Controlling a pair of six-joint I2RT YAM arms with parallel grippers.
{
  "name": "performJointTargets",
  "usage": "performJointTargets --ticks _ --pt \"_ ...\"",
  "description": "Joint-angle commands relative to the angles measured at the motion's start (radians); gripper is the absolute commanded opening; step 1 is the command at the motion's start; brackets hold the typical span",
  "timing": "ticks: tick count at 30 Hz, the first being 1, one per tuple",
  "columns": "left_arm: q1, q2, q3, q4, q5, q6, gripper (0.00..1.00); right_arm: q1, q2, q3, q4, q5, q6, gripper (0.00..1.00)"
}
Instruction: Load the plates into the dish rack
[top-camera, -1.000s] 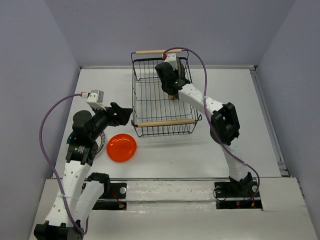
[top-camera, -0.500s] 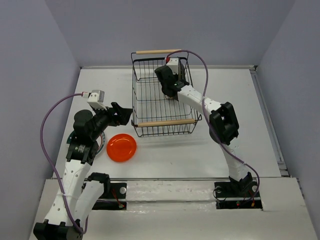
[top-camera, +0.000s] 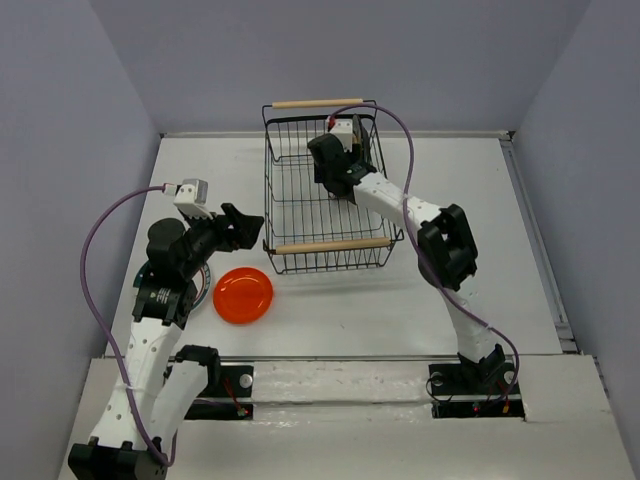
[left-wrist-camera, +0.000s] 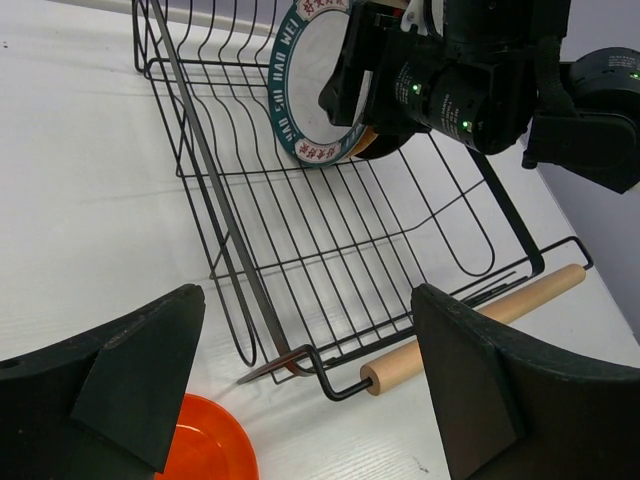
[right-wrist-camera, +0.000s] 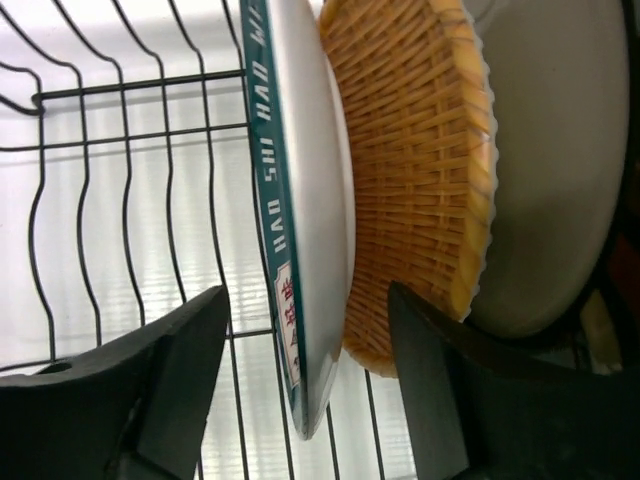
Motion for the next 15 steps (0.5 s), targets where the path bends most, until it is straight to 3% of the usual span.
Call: performJointTargets --ticks 1,5,13,15 --pt "0.013 0.002 0.028 0.042 0.009 0.005 0.95 0.003 -0.128 0.025 0.036 -0.019 -0.032 0.74" --pt "0.019 0.004 0.023 0.042 0.012 0.001 0.95 0.024 -0.269 -0.05 0.079 -0.102 -0.067 0.81" --pt "0.032 0.018 0.016 0.042 0.007 0.001 0.95 0.087 -0.638 -0.336 0.222 -0.384 -0.043 0.83" --pt "0.032 0.03 0.016 0.044 0.01 0.001 0.95 0.154 -0.707 -0.419 0.286 -0.438 -0.014 0.83"
